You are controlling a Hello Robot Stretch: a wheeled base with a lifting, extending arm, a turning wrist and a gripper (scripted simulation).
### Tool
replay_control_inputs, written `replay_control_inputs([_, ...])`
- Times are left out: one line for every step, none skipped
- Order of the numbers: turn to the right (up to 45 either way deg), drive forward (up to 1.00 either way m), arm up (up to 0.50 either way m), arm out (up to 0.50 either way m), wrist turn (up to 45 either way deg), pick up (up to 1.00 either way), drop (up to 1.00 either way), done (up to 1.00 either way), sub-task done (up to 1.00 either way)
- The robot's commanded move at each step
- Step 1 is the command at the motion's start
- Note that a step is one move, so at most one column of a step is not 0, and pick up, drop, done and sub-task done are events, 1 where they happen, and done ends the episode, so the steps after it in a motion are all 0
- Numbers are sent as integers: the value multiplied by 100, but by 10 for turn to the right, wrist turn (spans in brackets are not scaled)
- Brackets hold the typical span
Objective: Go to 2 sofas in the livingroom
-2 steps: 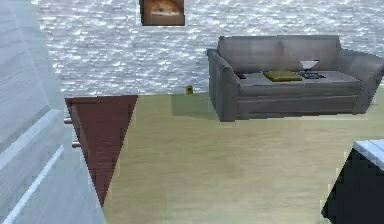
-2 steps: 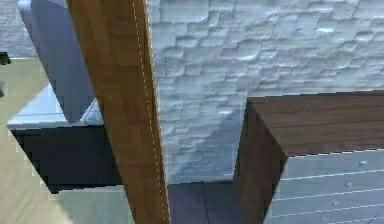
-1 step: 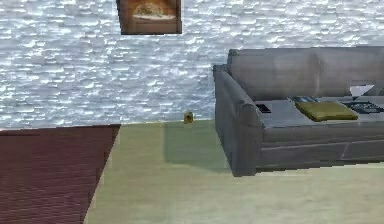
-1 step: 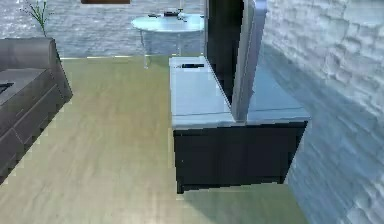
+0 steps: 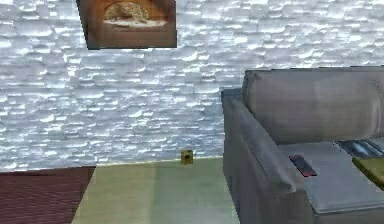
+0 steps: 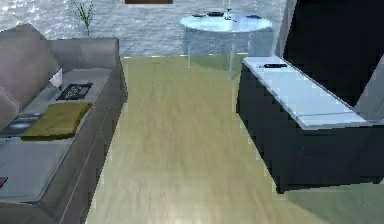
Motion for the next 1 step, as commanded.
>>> replay_control_inputs([450, 0, 0, 0, 0, 0, 0, 0, 0])
